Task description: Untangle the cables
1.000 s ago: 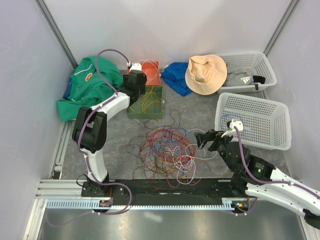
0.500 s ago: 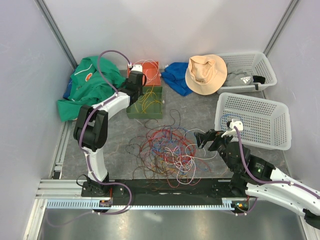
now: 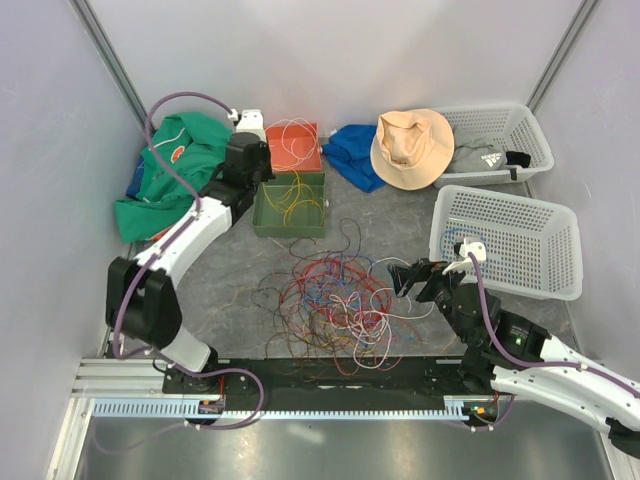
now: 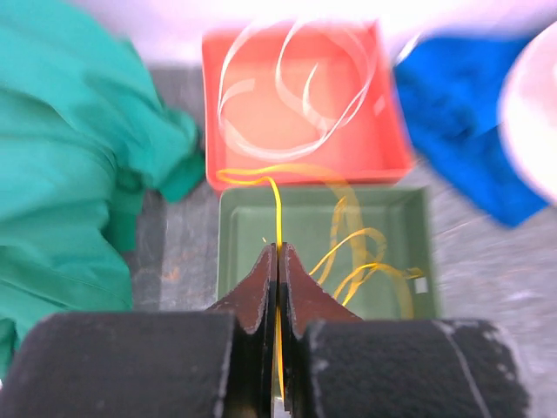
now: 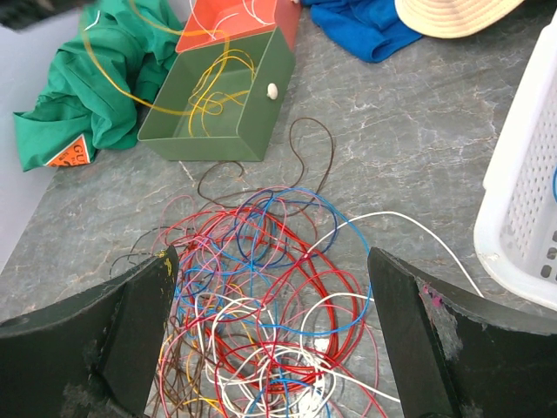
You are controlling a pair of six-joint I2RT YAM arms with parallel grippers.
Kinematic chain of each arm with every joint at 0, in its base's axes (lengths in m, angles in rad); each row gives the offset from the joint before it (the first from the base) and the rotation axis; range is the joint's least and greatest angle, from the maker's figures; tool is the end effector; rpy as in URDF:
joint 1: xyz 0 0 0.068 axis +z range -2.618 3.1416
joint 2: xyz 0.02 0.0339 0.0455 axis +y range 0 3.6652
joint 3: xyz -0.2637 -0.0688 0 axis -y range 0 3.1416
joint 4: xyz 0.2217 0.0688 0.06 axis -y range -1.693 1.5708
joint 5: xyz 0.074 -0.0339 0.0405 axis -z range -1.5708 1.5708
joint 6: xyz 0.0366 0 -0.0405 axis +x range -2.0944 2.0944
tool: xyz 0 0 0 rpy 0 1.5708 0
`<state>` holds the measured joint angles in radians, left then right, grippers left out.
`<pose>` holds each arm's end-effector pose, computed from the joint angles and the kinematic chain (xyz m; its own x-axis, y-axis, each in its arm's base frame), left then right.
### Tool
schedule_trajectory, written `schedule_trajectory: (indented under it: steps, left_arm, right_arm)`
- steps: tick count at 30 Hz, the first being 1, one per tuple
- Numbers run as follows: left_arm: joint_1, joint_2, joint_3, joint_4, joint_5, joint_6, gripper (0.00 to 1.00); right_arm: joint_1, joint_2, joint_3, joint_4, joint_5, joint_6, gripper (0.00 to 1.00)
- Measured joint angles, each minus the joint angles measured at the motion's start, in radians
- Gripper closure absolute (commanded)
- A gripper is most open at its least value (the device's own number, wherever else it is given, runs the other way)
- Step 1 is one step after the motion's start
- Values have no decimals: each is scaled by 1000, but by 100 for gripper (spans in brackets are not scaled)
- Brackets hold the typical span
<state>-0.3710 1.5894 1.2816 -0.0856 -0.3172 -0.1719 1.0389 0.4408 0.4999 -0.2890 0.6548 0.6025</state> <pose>0.3348 -0.1180 0.3255 -0.3650 -0.0324 -0.9304 0.0138 0.9991 -0.0402 0.0697 0.0745 0.2755 -0.3122 0.3558 -0.8809 -0.2499 0.8638 0.4375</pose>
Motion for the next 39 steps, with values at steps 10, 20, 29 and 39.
schedule_trajectory:
  steps: [10,20,29,39]
  left_arm:
    - [-1,-168,-64,7,76,-30,98]
    - [-6,-104,-79,-16,129,-72,98]
    - [-6,55,-90,-18,144,-134,98]
    - [-6,207,-72,27,108,-152,98]
  right_arm:
    - [0,26,0,30,-18,10,2]
    - [0,23,-3,40,-30,21,2]
    - [0,12,-4,40,-29,22,2]
    - [0,-6,-16,33,-27,22,2]
